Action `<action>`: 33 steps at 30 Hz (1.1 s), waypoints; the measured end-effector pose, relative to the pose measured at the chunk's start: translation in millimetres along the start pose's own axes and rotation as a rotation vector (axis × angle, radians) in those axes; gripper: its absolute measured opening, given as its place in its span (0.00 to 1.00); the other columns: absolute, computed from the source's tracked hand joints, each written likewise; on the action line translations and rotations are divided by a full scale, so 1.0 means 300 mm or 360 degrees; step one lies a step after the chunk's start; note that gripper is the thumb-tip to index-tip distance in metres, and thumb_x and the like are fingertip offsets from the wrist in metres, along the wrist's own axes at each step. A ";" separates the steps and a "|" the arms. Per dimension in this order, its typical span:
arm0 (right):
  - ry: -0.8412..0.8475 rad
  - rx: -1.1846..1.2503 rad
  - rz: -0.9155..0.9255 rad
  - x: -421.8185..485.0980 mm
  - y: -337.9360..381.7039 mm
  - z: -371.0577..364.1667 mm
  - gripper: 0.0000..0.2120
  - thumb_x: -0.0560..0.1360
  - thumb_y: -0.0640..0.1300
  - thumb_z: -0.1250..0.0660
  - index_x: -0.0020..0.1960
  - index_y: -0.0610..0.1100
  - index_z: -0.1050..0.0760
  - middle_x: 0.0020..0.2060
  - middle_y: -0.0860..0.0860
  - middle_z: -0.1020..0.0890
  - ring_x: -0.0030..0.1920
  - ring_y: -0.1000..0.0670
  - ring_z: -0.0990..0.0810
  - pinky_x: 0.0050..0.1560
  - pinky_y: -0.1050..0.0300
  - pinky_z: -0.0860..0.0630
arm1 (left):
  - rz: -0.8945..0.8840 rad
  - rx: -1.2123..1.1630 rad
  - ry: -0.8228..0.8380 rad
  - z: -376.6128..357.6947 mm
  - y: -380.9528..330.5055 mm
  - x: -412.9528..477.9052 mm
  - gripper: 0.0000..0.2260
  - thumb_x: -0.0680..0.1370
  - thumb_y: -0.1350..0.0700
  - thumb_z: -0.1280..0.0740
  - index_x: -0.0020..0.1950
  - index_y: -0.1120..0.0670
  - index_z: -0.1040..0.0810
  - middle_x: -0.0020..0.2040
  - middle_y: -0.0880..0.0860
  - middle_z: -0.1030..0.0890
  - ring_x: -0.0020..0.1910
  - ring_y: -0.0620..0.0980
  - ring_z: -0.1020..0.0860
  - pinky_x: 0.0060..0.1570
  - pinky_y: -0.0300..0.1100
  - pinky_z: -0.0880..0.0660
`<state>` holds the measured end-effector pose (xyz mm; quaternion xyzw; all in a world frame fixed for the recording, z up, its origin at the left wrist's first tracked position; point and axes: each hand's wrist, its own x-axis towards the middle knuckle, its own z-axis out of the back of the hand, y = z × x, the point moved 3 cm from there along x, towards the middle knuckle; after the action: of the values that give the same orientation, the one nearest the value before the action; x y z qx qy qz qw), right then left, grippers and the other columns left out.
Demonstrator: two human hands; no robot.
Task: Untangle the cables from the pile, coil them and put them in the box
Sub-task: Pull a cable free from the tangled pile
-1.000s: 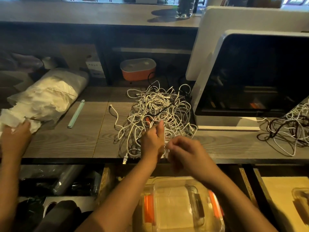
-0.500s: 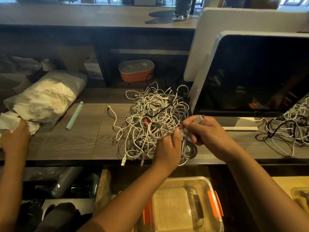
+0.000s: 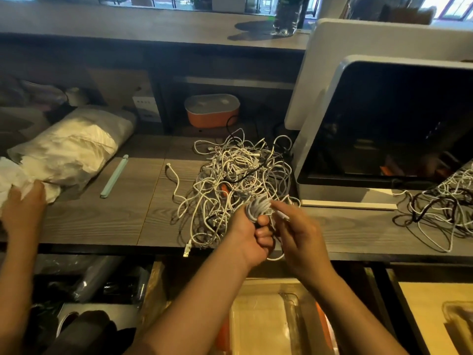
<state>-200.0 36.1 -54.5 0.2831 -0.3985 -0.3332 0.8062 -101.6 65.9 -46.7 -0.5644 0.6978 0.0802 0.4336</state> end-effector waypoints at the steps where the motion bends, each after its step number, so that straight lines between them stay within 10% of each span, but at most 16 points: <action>1: 0.0023 -0.0185 0.0122 0.006 0.000 0.009 0.16 0.75 0.44 0.41 0.61 0.44 0.23 0.49 0.50 0.19 0.47 0.59 0.24 0.48 0.74 0.29 | 0.0039 0.0034 -0.0009 -0.001 -0.005 0.000 0.23 0.80 0.52 0.47 0.25 0.54 0.30 0.17 0.47 0.36 0.14 0.41 0.42 0.16 0.30 0.48; 10: -0.0343 -0.0321 0.0397 0.051 0.057 0.073 0.08 0.76 0.42 0.39 0.54 0.44 0.27 0.43 0.44 0.21 0.43 0.60 0.28 0.41 0.70 0.29 | 0.0189 0.0067 0.0161 -0.062 0.005 -0.036 0.26 0.79 0.53 0.46 0.19 0.54 0.35 0.18 0.47 0.39 0.14 0.41 0.42 0.16 0.31 0.48; 15: -0.0082 -0.0718 0.0522 0.064 0.074 0.094 0.09 0.81 0.46 0.45 0.52 0.44 0.28 0.40 0.47 0.24 0.32 0.52 0.28 0.26 0.59 0.29 | 0.0177 -0.0043 0.0190 -0.080 -0.010 -0.050 0.27 0.79 0.54 0.48 0.18 0.54 0.35 0.15 0.46 0.41 0.13 0.41 0.44 0.16 0.31 0.49; 22: 0.0268 -0.1028 0.0177 0.092 0.090 0.091 0.05 0.71 0.38 0.29 0.47 0.42 0.22 0.38 0.49 0.22 0.28 0.50 0.25 0.23 0.53 0.25 | -0.0175 0.0274 -0.0137 -0.071 0.016 -0.018 0.24 0.82 0.49 0.48 0.26 0.52 0.34 0.18 0.47 0.39 0.17 0.43 0.44 0.18 0.33 0.47; 29: 0.0035 -0.0580 0.0110 0.066 0.087 0.083 0.04 0.70 0.37 0.27 0.44 0.44 0.18 0.35 0.54 0.22 0.32 0.59 0.28 0.30 0.69 0.32 | -0.0842 0.0872 -0.0589 -0.055 0.011 -0.039 0.26 0.81 0.40 0.52 0.40 0.55 0.23 0.31 0.51 0.25 0.33 0.51 0.26 0.39 0.45 0.29; 33: 0.0029 0.0148 -0.0400 0.039 0.071 0.054 0.06 0.73 0.43 0.33 0.45 0.47 0.17 0.37 0.52 0.19 0.40 0.52 0.22 0.40 0.53 0.22 | -0.1053 0.1143 -0.0710 -0.044 -0.007 -0.058 0.23 0.82 0.44 0.52 0.33 0.51 0.30 0.32 0.49 0.26 0.31 0.45 0.29 0.33 0.42 0.34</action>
<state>-201.5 37.2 -25.4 0.3708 -0.3674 -0.4102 0.7478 -106.9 69.6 -25.6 -0.5396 0.3571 -0.1864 0.7393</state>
